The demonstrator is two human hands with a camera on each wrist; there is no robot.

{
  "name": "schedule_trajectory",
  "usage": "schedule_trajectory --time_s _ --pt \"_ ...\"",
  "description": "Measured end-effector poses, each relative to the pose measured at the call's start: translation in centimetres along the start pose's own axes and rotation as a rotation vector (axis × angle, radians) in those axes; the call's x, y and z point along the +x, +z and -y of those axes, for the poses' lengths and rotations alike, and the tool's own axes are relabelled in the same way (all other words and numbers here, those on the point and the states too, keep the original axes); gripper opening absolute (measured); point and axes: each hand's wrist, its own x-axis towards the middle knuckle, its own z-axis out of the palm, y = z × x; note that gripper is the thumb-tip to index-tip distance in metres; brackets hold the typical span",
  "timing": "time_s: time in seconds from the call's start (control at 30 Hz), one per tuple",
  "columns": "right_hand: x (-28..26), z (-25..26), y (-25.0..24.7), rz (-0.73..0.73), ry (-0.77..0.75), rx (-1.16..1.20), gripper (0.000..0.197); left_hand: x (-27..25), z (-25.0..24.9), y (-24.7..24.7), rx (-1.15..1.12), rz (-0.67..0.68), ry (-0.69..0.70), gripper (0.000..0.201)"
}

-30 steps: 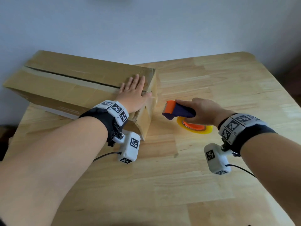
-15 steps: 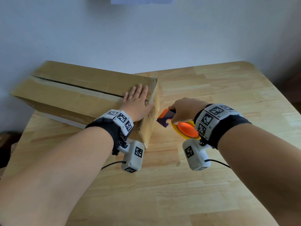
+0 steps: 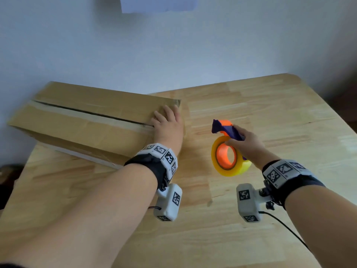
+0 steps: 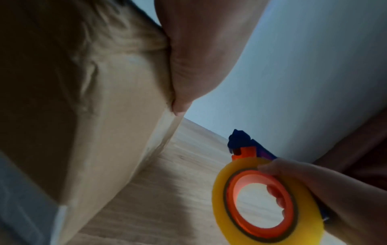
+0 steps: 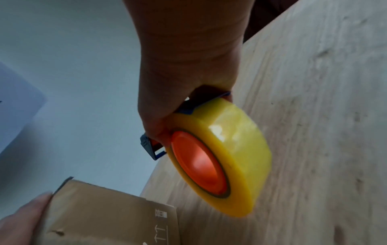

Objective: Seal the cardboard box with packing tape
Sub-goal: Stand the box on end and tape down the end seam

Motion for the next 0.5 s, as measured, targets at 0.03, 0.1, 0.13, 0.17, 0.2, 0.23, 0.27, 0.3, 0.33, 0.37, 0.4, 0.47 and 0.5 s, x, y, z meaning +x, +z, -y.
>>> schedule_trajectory --time_s 0.03,0.1,0.13,0.17,0.2,0.23,0.27,0.3,0.33,0.37,0.4,0.47,0.5 --pt "0.0 -0.7 0.2 -0.015 0.016 0.034 0.066 0.0 0.2 0.1 0.030 -0.004 0.040 0.076" --pt "0.1 -1.4 0.6 0.003 0.006 0.064 0.069 -0.3 1.2 -0.1 0.068 0.004 0.175 0.077" --pt "0.1 -1.3 0.7 0.019 -0.007 0.072 0.070 -0.5 1.8 -0.3 0.128 -0.004 0.269 0.069" --pt "0.1 -1.1 0.7 0.030 -0.018 0.071 0.071 -0.9 2.4 -0.5 0.222 -0.027 0.357 0.061" --pt "0.2 -0.8 0.8 0.037 -0.027 0.074 0.072 -1.3 3.0 -0.6 0.339 -0.040 0.420 0.059" --pt "0.4 -0.5 1.0 0.041 -0.035 0.081 0.073 -1.8 3.5 -0.8 0.456 -0.029 0.448 0.060" --pt "0.6 -0.3 1.2 0.041 -0.040 0.090 0.073 -2.2 3.6 -1.0 0.548 0.002 0.448 0.063" --pt "0.7 0.0 1.5 0.039 -0.040 0.099 0.073 -2.4 3.4 -1.0 0.615 0.044 0.442 0.065" --pt "0.7 0.1 1.8 0.038 -0.040 0.113 0.073 -2.6 3.0 -0.8 0.666 0.093 0.435 0.067" --pt "0.6 0.1 2.1 0.037 -0.036 0.129 0.072 -2.7 2.3 -0.5 0.709 0.143 0.425 0.070" --pt "0.5 -0.1 2.3 0.032 -0.026 0.142 0.071 -2.5 1.5 0.0 0.744 0.191 0.412 0.072" --pt "0.1 -1.0 2.6 0.017 0.002 0.165 0.065 -1.9 0.0 1.4 0.797 0.272 0.378 0.075" --pt "-0.1 -1.8 2.6 0.011 0.017 0.168 0.061 -1.5 -0.6 2.2 0.812 0.306 0.367 0.076"
